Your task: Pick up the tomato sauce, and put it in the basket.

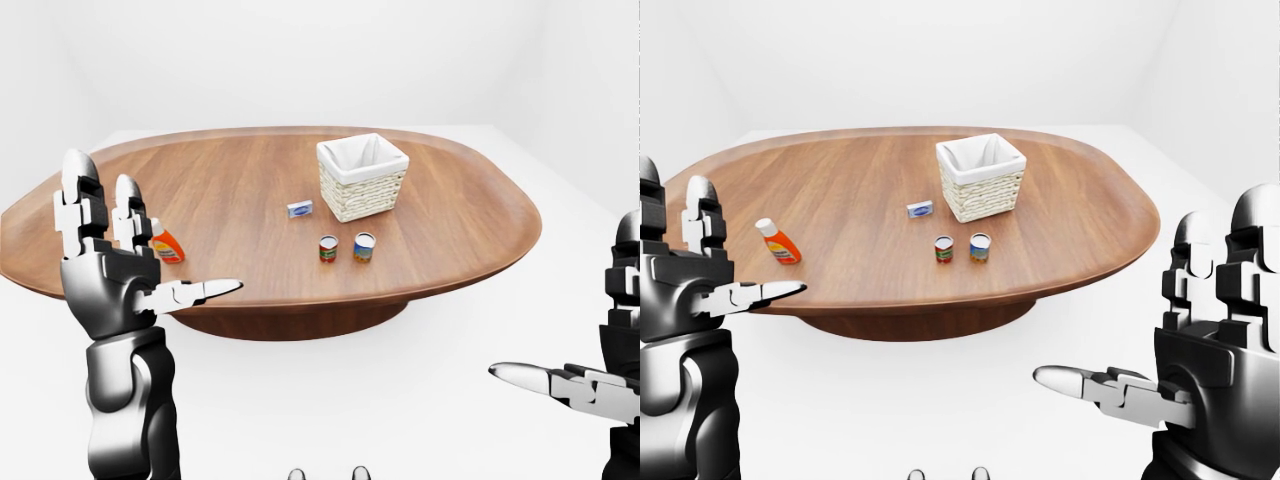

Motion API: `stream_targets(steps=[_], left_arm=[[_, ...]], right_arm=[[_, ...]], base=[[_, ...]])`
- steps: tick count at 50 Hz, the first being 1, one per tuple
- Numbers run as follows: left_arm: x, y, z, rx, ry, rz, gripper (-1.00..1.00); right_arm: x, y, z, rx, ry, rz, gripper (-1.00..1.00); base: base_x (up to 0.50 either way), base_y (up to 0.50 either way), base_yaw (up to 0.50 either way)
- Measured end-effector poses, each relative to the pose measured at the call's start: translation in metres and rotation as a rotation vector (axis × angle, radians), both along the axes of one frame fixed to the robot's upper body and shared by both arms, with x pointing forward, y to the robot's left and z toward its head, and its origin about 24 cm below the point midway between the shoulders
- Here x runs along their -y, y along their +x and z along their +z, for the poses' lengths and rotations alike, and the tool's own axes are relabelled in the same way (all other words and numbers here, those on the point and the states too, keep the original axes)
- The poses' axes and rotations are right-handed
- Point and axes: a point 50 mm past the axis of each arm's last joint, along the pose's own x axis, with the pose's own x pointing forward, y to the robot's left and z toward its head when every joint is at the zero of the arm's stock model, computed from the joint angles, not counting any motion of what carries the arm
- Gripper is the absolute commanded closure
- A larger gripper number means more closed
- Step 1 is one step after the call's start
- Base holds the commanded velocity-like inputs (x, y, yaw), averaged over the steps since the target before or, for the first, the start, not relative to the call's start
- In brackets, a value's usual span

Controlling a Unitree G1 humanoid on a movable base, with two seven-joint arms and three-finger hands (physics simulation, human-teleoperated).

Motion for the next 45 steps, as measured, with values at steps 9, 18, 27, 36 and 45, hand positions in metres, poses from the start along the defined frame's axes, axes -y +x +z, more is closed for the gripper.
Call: stream_targets(steps=[9,18,27,36,45], left_arm=[[0.0007,-0.001,0.0011,0.006,0.003,-0.001,-1.0],[0.0015,-0.0012,0.0014,0.008,0.004,-0.003,-1.0],[0.0022,-0.0015,0.0008,0.005,0.006,-0.005,-1.0],[0.0033,0.0003,-0.0033,-0.015,0.007,-0.008,-1.0],[0.0038,0.0014,-0.006,-0.028,0.007,-0.01,-1.0]], right_arm=[[-0.0001,0.0006,0.001,0.001,-0.003,0.001,-1.0],[-0.0005,0.0014,0.0021,0.003,-0.007,0.005,-1.0],[-0.0014,0.002,0.0024,0.007,-0.009,0.01,-1.0],[-0.0028,0.0021,0.0019,0.013,-0.009,0.016,-1.0],[-0.0036,0.0022,0.0014,0.018,-0.009,0.02,-1.0]], base=[[0.0,-0.25,0.0],[0.0,-0.25,0.0],[0.0,-0.25,0.0],[0.0,-0.25,0.0],[0.0,-0.24,0.0]])
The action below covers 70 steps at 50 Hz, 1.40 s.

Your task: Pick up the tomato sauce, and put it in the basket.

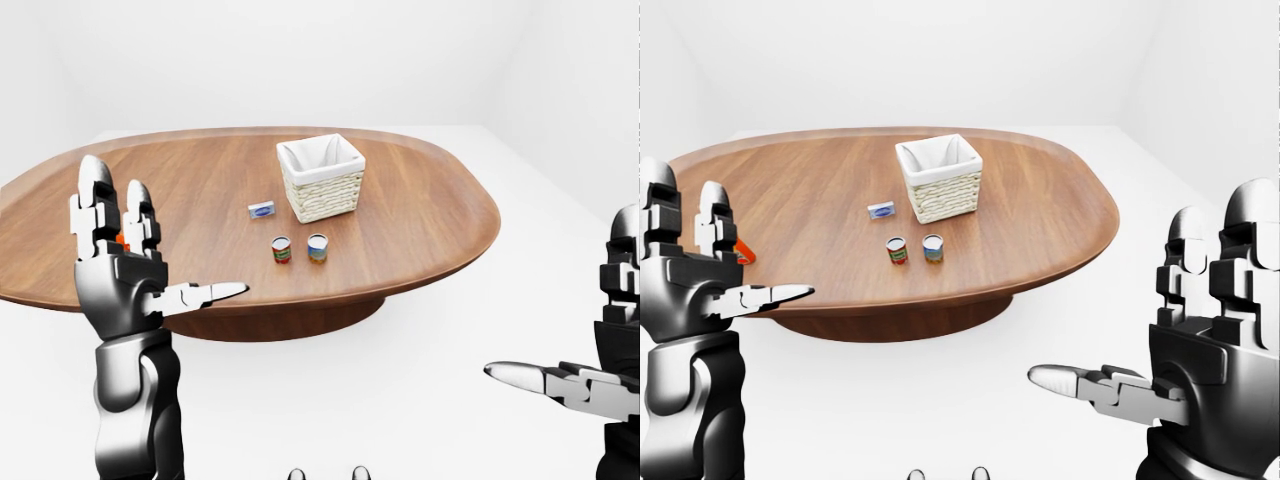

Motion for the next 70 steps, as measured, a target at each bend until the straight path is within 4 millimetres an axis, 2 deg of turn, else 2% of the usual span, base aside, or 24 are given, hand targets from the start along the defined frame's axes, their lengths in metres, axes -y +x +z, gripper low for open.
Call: stream_targets(steps=[13,26,70], left_arm=[[0.0005,0.0005,-0.0012,-0.006,0.0,-0.002,-1.0],[0.0008,0.0002,-0.0003,-0.001,0.001,-0.002,-1.0],[0.0029,0.0021,-0.0041,-0.02,0.002,-0.009,-1.0]], right_arm=[[-0.0004,0.0,-0.0007,0.002,-0.001,0.002,-1.0],[-0.0013,0.0023,-0.0016,-0.011,-0.012,-0.002,-1.0],[-0.0062,0.008,-0.0054,-0.041,-0.037,0.01,-1.0]], base=[[0.0,-0.24,0.0],[0.06,-0.01,0.0],[0.5,0.0,0.0]])
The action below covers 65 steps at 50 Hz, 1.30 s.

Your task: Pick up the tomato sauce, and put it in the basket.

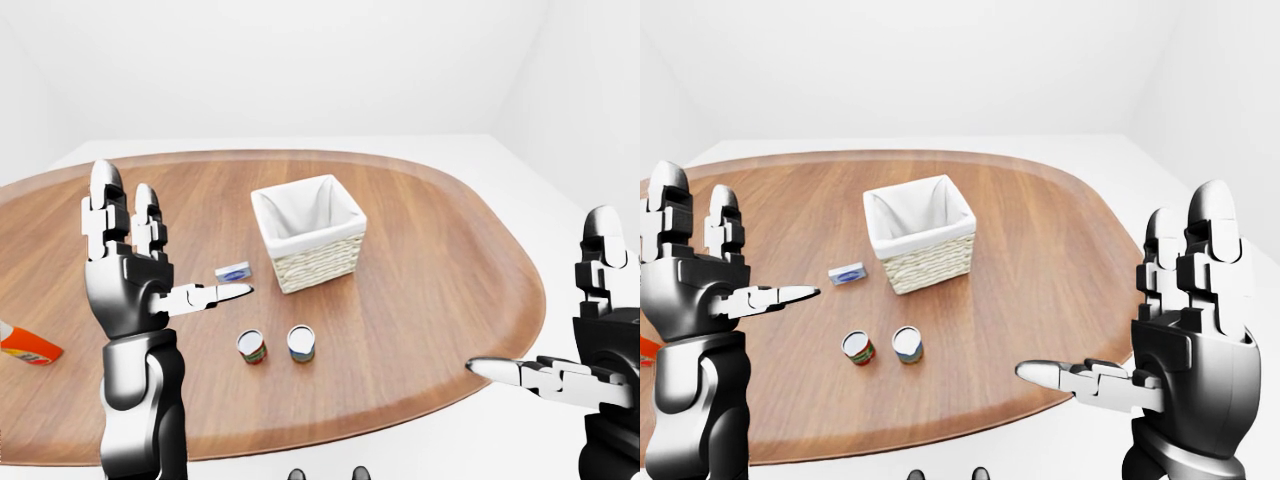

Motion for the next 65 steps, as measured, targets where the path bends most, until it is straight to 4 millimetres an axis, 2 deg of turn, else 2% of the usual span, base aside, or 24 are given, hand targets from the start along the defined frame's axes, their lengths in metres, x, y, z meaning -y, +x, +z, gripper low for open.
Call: stream_targets(steps=[11,29,34,41,47,53,59,65], left_arm=[[0.0,0.001,0.0,0.001,-0.001,-0.003,-1.0],[0.0,0.0,0.0,-0.001,0.003,0.0,-1.0],[0.004,0.004,0.007,0.023,0.043,-0.013,-1.0],[0.026,0.012,0.032,0.109,0.269,-0.103,-1.0],[0.043,0.025,0.039,0.102,0.487,-0.169,-1.0],[0.043,0.046,0.028,-0.019,0.698,-0.145,-1.0],[0.027,0.064,0.01,-0.156,0.914,-0.034,-1.0],[0.013,0.072,-0.011,-0.268,1.087,0.04,-1.0]], right_arm=[[0.0,-0.001,0.0,0.008,0.0,-0.003,-1.0],[0.0,-0.009,-0.001,0.041,0.013,-0.011,-1.0],[0.001,-0.009,-0.001,0.044,0.015,-0.012,-1.0],[0.002,-0.01,0.0,0.046,0.018,-0.014,-1.0],[0.004,-0.01,0.001,0.049,0.021,-0.017,-1.0],[0.006,-0.012,0.002,0.053,0.024,-0.021,-1.0],[0.007,-0.012,0.003,0.053,0.025,-0.024,-1.0],[0.008,-0.012,0.003,0.048,0.025,-0.028,-1.0]], base=[[0.5,0.0,0.0],[0.0,0.0,0.0],[0.0,0.0,0.0],[0.0,0.0,0.0],[0.0,0.0,0.0],[0.0,0.0,0.0],[0.0,0.0,0.0],[0.0,0.0,0.0]])
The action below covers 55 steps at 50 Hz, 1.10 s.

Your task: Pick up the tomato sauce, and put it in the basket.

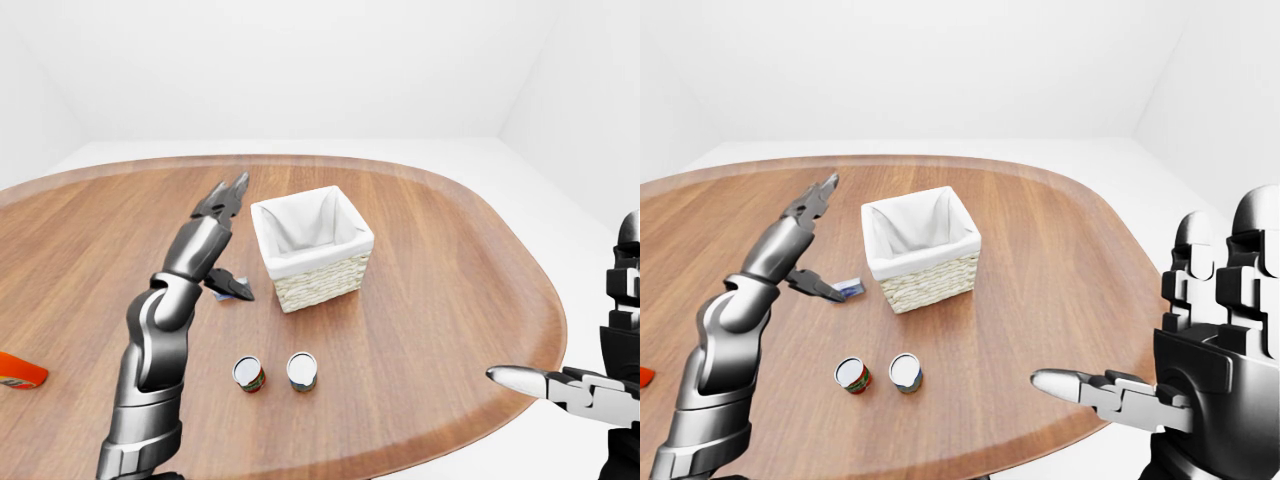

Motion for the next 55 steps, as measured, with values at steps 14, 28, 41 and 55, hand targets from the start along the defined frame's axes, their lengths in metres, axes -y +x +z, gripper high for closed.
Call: stream_targets(steps=[14,28,41,55], left_arm=[[-0.033,-0.007,-0.064,-0.285,0.27,0.153,-1.0],[-0.039,-0.027,-0.107,-0.511,0.315,0.153,-1.0],[-0.041,-0.035,-0.137,-0.627,0.346,0.162,-1.0],[-0.042,-0.037,-0.156,-0.688,0.377,0.168,-1.0]], right_arm=[[0.0,0.0,-0.001,0.002,0.002,0.0,-1.0],[0.0,-0.001,-0.001,0.004,0.007,0.002,-1.0],[-0.001,-0.001,-0.002,0.003,0.011,0.005,-1.0],[-0.001,-0.001,-0.002,0.006,0.014,0.006,-1.0]], base=[[0.0,0.0,0.0],[0.0,0.0,0.0],[0.0,0.0,0.0],[0.0,0.0,0.0]])
